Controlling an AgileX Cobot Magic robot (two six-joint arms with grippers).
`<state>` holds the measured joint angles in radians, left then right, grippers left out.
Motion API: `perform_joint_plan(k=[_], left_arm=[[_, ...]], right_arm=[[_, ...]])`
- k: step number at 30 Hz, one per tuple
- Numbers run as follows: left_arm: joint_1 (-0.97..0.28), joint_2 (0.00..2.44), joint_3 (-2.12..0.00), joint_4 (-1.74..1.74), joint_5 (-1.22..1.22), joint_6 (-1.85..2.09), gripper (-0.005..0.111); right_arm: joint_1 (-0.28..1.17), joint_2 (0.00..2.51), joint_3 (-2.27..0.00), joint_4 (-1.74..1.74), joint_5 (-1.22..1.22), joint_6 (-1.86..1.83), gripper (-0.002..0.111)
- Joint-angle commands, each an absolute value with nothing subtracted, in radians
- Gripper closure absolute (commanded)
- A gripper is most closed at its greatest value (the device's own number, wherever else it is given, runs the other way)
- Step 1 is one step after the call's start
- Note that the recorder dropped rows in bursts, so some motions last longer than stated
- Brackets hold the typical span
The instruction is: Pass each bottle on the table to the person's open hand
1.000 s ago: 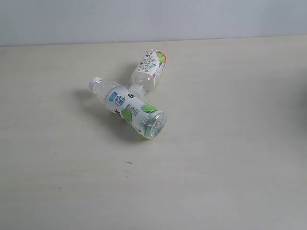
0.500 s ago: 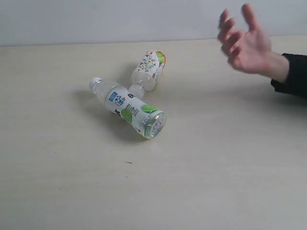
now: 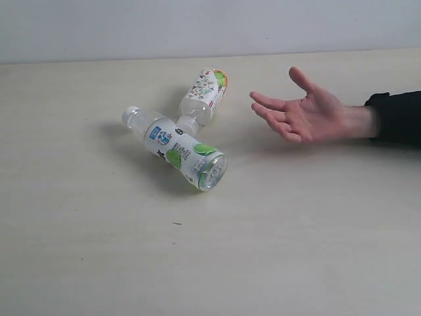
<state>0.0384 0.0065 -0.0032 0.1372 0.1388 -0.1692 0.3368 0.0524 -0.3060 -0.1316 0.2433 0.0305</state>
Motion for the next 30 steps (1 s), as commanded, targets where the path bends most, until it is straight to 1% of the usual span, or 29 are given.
perform_joint_plan(k=[1, 8, 30], left_arm=[[0.039, 0.0, 0.0, 0.142, 0.139, -0.168, 0.107], [0.039, 0.0, 0.0, 0.142, 0.141, -0.168, 0.107], [0.039, 0.0, 0.0, 0.142, 0.152, -0.168, 0.107]], right_arm=[[0.337, 0.045, -0.245, -0.134, 0.13, 0.027, 0.108], [0.337, 0.0, -0.245, -0.134, 0.14, 0.029, 0.108], [0.337, 0.0, -0.245, -0.131, 0.17, 0.029, 0.108]])
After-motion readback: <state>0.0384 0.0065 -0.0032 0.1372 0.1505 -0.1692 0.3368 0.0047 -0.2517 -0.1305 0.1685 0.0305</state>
